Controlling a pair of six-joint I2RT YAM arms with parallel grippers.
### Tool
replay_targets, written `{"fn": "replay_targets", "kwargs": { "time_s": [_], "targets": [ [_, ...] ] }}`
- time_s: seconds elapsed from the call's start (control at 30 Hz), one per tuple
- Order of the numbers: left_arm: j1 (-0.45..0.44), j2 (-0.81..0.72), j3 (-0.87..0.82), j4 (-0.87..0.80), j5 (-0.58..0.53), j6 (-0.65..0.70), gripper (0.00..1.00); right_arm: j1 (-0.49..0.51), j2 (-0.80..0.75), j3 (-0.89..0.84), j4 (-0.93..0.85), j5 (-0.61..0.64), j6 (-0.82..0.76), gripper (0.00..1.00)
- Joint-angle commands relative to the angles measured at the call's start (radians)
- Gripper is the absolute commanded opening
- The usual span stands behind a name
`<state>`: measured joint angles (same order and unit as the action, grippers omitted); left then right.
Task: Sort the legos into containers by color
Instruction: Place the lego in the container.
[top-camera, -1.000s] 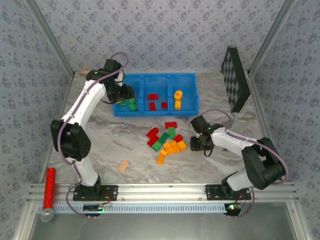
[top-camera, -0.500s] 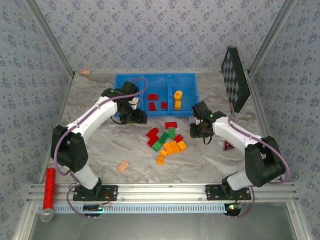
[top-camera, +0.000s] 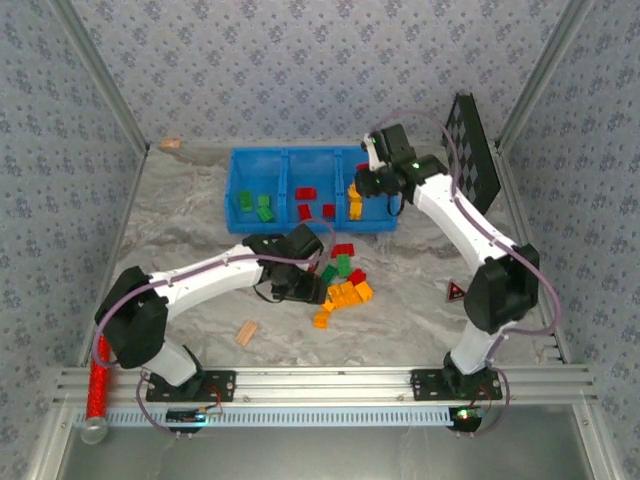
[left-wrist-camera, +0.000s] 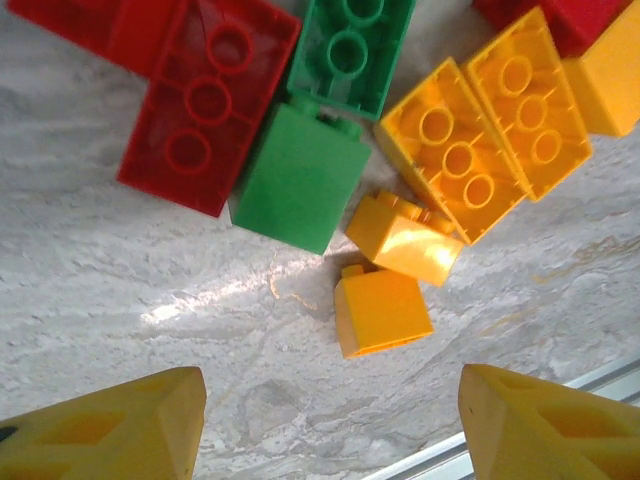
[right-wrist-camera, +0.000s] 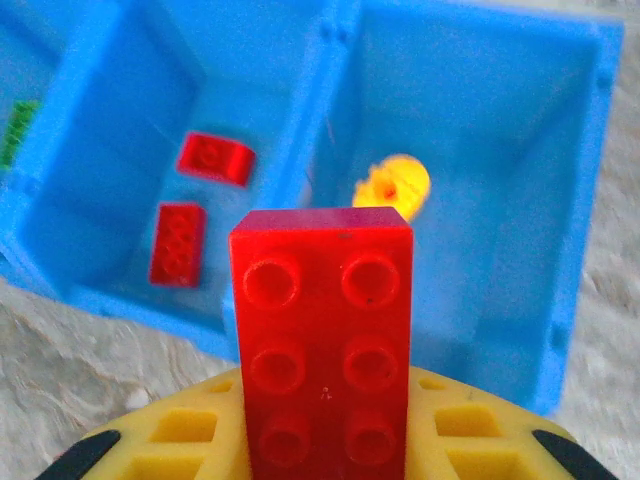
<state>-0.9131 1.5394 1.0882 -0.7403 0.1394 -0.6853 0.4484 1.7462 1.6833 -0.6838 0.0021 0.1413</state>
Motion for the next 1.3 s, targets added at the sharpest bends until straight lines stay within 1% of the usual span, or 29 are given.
{"fn": "replay_targets", "kwargs": {
  "time_s": [0.0,0.1,0.23,0.4,0.6,0.8,1.13,1.27],
  "targets": [
    [-0.03,0.007,0.001,0.055,-0.076,-0.053,0.67,0.046,0.092,0.142,-0.019,-0.036,-0.073,0.29],
    [-0.038,0.035,0.002,0.055,-0.1,-0.064,0.67,0.082,0.185,0.263,-0.039,-0.048,-0.094,0.28],
    [-0.044,0.058,0.003,0.055,-0.101,-0.091,0.67,0.128,0.3,0.379,-0.051,-0.067,-0.131,0.28],
    [-0.047,0.081,0.003,0.055,-0.104,-0.117,0.67,0.151,0.446,0.514,-0.09,-0.113,-0.146,0.28],
    [-0.047,0.12,0.01,0.055,-0.107,-0.137,0.67,0.159,0.589,0.62,-0.135,-0.145,-0.161,0.31],
    [-0.048,0.156,0.037,0.055,-0.121,-0.15,0.67,0.156,0.645,0.619,-0.145,-0.137,-0.184,0.37],
    [-0.047,0.23,0.107,0.052,-0.118,-0.164,0.67,0.151,0.649,0.577,-0.134,-0.135,-0.209,0.53],
    [-0.047,0.245,0.122,0.039,-0.131,-0.179,0.67,0.151,0.62,0.559,-0.117,-0.146,-0.218,0.55]
  ]
}}
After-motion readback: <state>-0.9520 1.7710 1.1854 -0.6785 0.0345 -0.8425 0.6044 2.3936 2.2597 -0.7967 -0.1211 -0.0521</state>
